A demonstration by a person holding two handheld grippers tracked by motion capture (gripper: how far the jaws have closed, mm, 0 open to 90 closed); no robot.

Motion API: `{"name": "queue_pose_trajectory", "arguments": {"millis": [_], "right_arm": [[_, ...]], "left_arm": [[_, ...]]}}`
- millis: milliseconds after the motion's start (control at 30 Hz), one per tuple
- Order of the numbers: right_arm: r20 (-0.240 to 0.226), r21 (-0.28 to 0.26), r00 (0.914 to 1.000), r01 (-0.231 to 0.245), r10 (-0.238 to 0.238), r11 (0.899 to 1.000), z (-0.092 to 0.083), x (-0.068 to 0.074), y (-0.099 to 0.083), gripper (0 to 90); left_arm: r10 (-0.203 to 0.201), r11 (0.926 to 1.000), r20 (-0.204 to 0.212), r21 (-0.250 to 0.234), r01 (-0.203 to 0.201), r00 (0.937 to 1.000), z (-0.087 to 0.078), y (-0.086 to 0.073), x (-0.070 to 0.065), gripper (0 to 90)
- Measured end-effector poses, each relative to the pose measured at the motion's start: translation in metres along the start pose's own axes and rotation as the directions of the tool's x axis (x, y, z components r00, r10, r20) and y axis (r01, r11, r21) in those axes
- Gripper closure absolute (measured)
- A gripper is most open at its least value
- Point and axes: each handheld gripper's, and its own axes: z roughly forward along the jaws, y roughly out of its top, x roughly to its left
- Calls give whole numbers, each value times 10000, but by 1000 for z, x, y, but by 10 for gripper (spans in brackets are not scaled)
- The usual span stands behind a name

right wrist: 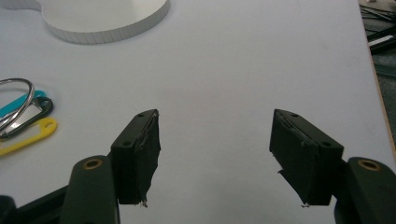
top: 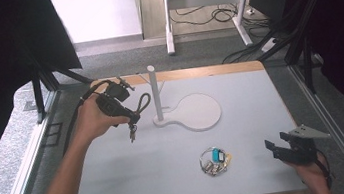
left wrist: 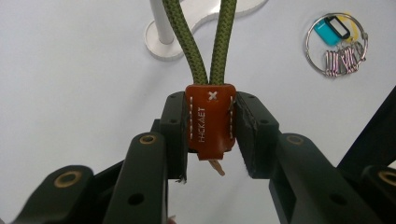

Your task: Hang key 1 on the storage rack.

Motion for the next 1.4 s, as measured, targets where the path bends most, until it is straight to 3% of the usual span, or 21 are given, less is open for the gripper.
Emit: {"name": "queue_pose_trajectory", "arguments": {"millis": [467,1033,1400], "right_arm": [[12,30,10000,-19,18,10000,0,0,0,332],[38,87,10000,-8,8,10000,2,-1,-1,331],[56,220,10000,35,-36,9998,4,0,-2,331]], "left_arm": [[-413,9986,-91,-349,410,9991,-13,10,14,663],[-1006,9938,-76,-484,1001,9949,-15,15,32,664],[-1232,9914,-14,-457,1230,9924,-15,27,45,664]]}}
